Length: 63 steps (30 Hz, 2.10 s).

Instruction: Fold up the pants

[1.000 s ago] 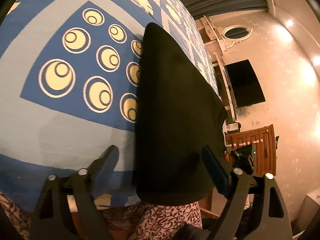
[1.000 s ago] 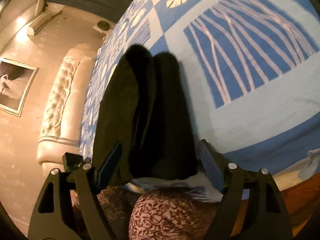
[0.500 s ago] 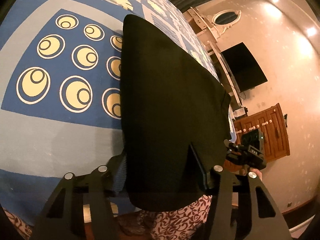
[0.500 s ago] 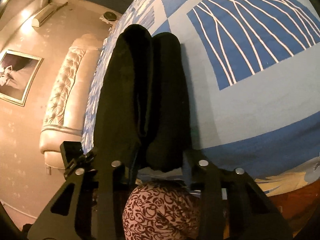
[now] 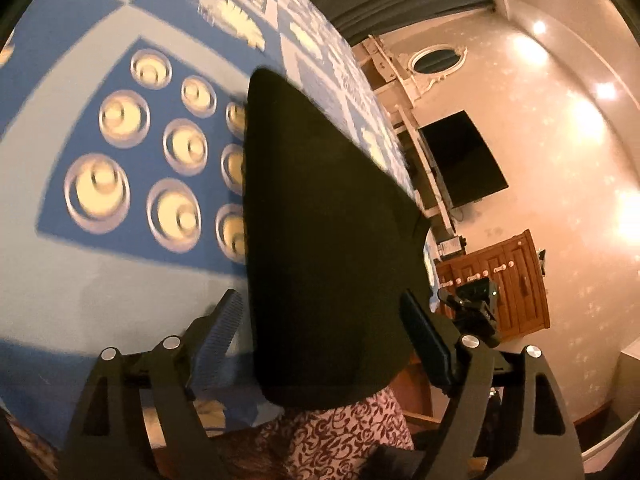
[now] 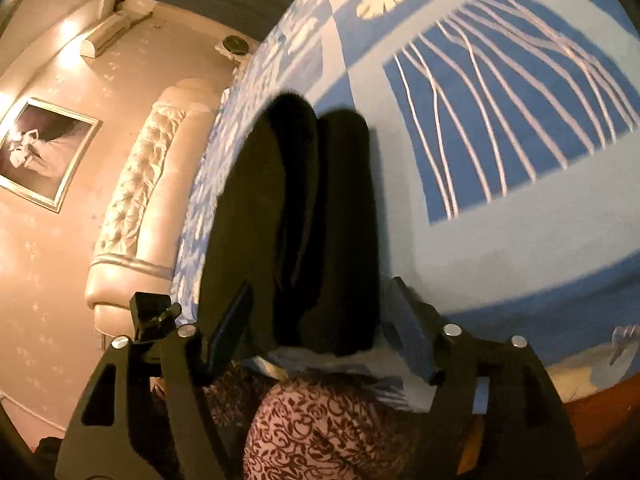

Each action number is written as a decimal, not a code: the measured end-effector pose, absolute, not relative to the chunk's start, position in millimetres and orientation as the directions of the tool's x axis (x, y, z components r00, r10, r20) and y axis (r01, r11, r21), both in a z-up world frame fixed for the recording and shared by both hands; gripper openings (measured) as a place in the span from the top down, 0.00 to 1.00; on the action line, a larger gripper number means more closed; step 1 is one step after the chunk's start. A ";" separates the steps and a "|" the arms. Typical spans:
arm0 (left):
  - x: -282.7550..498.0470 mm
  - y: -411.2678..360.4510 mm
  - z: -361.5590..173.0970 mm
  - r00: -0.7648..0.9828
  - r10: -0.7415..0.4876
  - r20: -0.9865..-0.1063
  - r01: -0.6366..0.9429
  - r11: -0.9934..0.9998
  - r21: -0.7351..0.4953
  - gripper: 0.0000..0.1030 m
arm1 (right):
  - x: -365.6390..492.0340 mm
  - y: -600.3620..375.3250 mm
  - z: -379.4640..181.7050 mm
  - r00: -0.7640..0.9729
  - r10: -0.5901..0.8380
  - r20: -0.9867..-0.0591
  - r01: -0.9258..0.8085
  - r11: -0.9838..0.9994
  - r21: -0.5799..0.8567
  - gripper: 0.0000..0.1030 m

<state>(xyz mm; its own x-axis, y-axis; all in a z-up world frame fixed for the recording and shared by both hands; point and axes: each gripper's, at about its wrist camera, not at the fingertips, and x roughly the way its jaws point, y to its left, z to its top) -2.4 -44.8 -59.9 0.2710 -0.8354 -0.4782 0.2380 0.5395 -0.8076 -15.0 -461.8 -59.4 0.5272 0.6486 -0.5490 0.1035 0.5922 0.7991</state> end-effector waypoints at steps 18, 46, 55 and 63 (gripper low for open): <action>65.3 -86.8 -79.6 0.200 -0.791 -0.578 0.279 0.611 -0.741 0.54 | 35.6 -456.4 -79.1 0.468 0.684 -0.560 0.103 0.587 0.803 0.53; 118.2 -84.0 -74.1 0.277 -0.815 -0.508 0.250 0.572 -0.781 0.24 | 94.4 -468.6 -76.9 0.491 0.706 -0.510 0.076 0.549 0.832 0.23; 122.9 -97.6 -82.8 0.261 -0.786 -0.561 0.292 0.618 -0.730 0.71 | 92.3 -467.2 -80.8 0.480 0.680 -0.555 0.086 0.593 0.801 0.61; 124.3 -99.6 -78.5 0.280 -0.766 -0.579 0.320 0.643 -0.696 0.74 | 90.7 -455.0 -71.0 0.512 0.627 -0.587 0.085 0.643 0.761 0.62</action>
